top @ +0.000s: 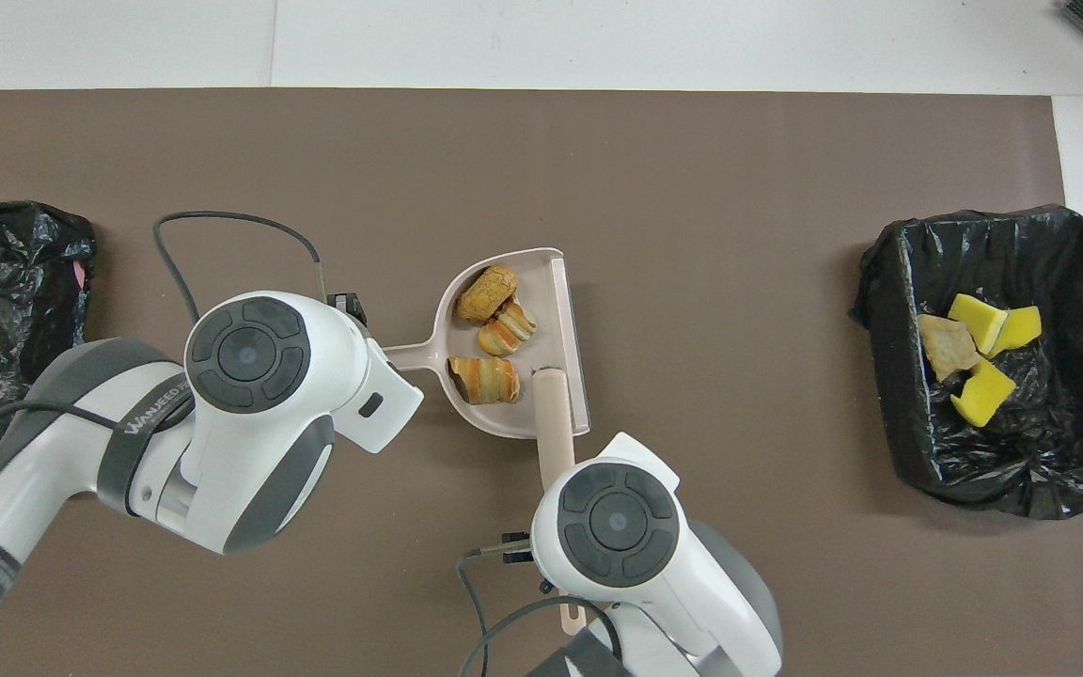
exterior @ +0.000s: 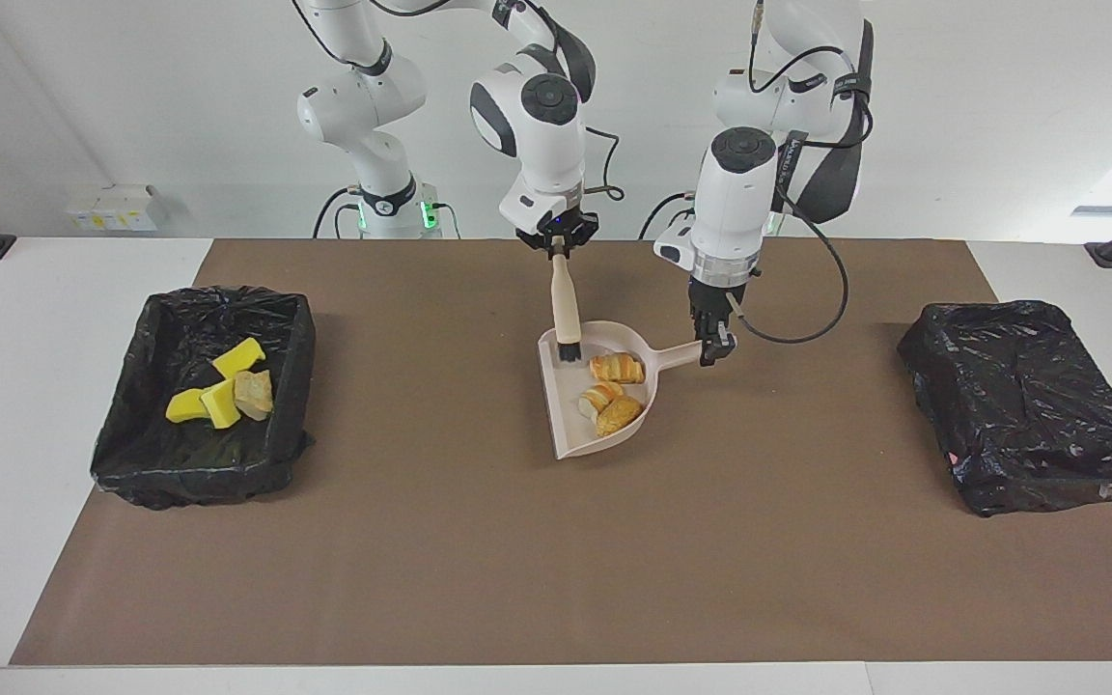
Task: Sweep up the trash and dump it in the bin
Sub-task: 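Carry the loaded dustpan with the left gripper toward the bin beside it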
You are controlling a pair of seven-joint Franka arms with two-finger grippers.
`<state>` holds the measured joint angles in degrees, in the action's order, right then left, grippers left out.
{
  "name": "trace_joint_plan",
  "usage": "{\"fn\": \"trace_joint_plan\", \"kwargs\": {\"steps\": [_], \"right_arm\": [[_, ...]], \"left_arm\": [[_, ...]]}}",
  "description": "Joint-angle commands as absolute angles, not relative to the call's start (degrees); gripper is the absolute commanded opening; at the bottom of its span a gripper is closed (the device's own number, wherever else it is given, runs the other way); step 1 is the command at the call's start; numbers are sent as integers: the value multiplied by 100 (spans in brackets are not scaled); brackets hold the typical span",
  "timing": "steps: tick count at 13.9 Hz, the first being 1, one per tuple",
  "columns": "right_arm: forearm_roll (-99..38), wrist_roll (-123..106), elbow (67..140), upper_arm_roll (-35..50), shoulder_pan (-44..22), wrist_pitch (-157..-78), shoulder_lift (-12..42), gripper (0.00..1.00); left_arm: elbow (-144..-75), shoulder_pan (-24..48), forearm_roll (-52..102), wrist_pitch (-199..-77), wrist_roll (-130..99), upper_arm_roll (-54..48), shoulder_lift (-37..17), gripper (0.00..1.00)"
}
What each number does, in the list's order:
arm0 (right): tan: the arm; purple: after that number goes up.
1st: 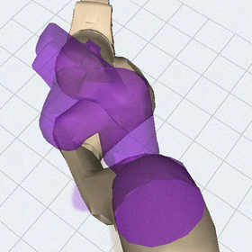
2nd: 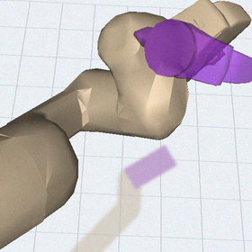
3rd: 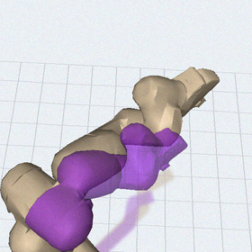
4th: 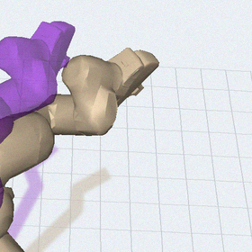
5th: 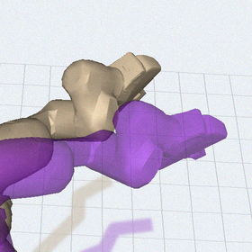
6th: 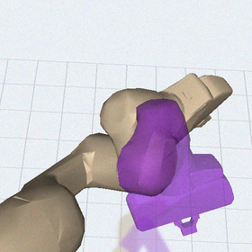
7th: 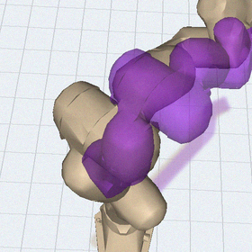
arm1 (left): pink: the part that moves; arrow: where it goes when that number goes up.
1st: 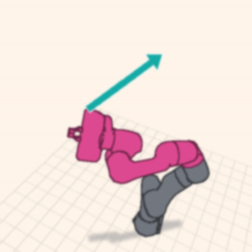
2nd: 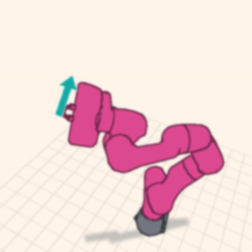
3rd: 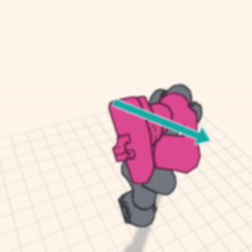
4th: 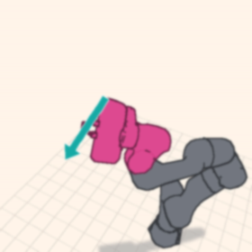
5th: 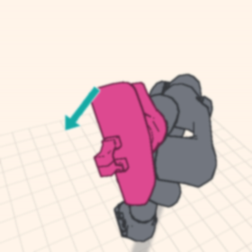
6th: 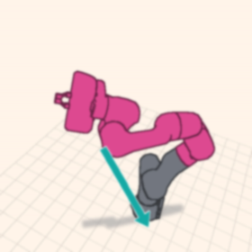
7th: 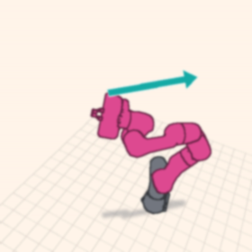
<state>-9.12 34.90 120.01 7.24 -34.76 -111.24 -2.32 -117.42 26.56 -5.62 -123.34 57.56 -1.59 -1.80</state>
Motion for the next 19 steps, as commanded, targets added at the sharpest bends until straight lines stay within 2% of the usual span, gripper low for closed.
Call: {"fn": "trace_joint_plan", "kwargs": {"steps": [1,4,9,11,16,19], "right_arm": [[-650,3586,11463,703,-3271,-10715,-343,0],[-633,3088,11162,712,-2840,-10469,-360,0],[-650,2892,11294,712,-2751,-10389,-448,0],[-659,2909,11355,729,-2760,-10424,-457,0],[-1035,3014,11742,765,-3014,-10933,-413,0],[-1090,3523,11733,765,-3488,-11196,-10,0]], "left_arm": [[-12014,2628,-281,-12007,6073,-158,175,0],[-11883,2541,-273,-11953,6055,-149,132,0],[-11401,2190,-264,-11622,6335,-106,158,0],[-10918,1830,-281,-10823,6460,-97,158,0],[-10285,583,-255,-9994,7142,-88,158,0],[-9784,-514,-19,-9748,8214,-79,36,0]]}}
